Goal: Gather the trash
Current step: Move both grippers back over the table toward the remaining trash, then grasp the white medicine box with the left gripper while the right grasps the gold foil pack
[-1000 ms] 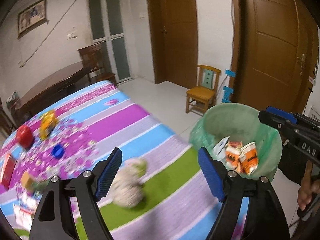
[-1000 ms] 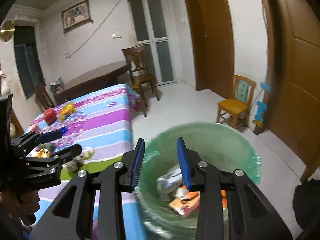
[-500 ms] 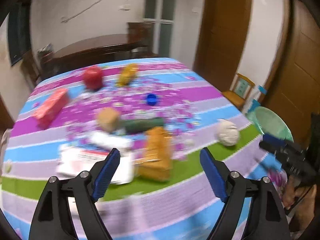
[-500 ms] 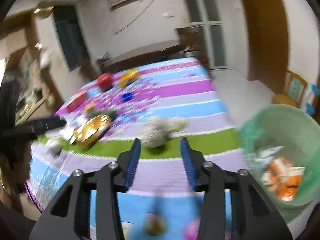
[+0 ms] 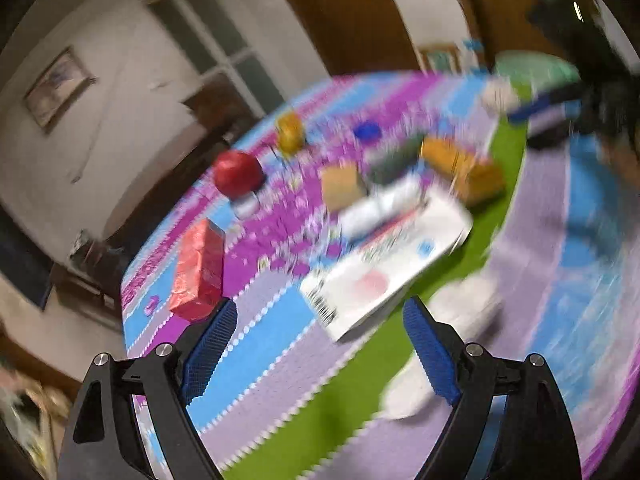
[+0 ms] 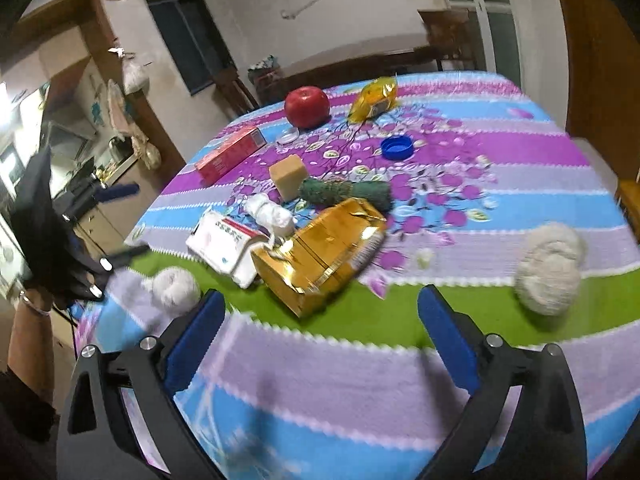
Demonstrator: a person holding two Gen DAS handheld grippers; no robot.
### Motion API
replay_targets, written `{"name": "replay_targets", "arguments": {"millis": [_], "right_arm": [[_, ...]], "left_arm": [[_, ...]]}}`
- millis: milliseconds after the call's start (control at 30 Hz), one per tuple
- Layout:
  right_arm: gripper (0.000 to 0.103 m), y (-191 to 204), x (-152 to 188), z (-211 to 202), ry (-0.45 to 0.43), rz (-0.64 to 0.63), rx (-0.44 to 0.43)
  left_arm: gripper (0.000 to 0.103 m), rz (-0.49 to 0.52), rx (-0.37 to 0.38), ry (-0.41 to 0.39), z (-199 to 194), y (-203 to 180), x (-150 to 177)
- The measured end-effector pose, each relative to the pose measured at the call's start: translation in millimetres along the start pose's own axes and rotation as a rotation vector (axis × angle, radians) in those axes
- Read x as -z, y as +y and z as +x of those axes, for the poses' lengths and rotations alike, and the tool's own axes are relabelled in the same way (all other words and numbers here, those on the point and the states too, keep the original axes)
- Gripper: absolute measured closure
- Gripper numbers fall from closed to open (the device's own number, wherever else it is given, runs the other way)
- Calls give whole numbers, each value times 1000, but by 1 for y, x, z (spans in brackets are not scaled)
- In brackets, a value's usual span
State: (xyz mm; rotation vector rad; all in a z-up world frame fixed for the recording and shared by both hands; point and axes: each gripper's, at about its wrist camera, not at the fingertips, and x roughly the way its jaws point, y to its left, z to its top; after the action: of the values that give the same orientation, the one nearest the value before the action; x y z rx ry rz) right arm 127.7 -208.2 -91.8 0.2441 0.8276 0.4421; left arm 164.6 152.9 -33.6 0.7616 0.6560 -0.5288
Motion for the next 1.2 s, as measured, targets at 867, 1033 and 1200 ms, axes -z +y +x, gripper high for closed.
{"name": "replay_targets", "arguments": {"millis": [867,1033,1200], "right_arm": [[10,6,-25,43,44,89,55],[25,-14,-23,54,95,166,-2],[36,-13,-16,47,128,109,-64]], "left_arm": [[35,108,474,-105,82,-8,-48],[91,57,485,-77,68,-26,-41],[96,13,476,-54,40,-43,-18]]}}
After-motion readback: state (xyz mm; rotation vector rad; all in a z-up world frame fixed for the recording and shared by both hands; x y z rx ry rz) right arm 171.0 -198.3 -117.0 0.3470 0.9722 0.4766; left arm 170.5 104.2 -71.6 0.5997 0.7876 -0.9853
